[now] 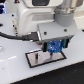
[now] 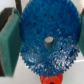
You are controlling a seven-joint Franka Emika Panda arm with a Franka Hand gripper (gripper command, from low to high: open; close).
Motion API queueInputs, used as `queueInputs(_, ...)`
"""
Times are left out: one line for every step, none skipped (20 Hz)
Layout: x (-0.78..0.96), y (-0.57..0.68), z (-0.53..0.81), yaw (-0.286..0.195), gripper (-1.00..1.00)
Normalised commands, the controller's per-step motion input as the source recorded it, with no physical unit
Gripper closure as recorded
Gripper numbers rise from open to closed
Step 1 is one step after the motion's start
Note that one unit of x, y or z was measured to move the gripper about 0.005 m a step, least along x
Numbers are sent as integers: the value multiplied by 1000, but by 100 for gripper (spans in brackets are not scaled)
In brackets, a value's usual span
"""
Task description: Insert the blue gear onto the right peg, followed by the red gear
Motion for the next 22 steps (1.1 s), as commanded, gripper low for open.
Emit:
queueInputs(175,-129,-135,0,100)
queueInputs(199,-160,-151,0,100)
queueInputs(155,-183,-132,0,100)
queueInputs(152,-192,-93,0,100)
queueInputs(166,-143,-107,0,100)
queueInputs(185,-86,-104,0,100)
queueInputs(147,-53,-143,0,100)
queueInputs(182,-116,-154,0,100)
queueInputs(55,38,361,0,100)
queueInputs(28,2,363,0,100)
queueInputs(70,52,163,0,100)
queueInputs(23,40,0,0,100)
queueInputs(23,106,0,0,100)
queueInputs(0,77,126,0,100)
queueInputs(0,117,277,0,100)
queueInputs(0,117,431,0,100)
queueInputs(0,131,466,0,100)
queueInputs(0,186,460,0,100)
queueInputs(40,177,329,0,100)
queueInputs(0,129,94,0,100)
queueInputs(54,1,97,0,100)
queueInputs(166,-75,58,0,100)
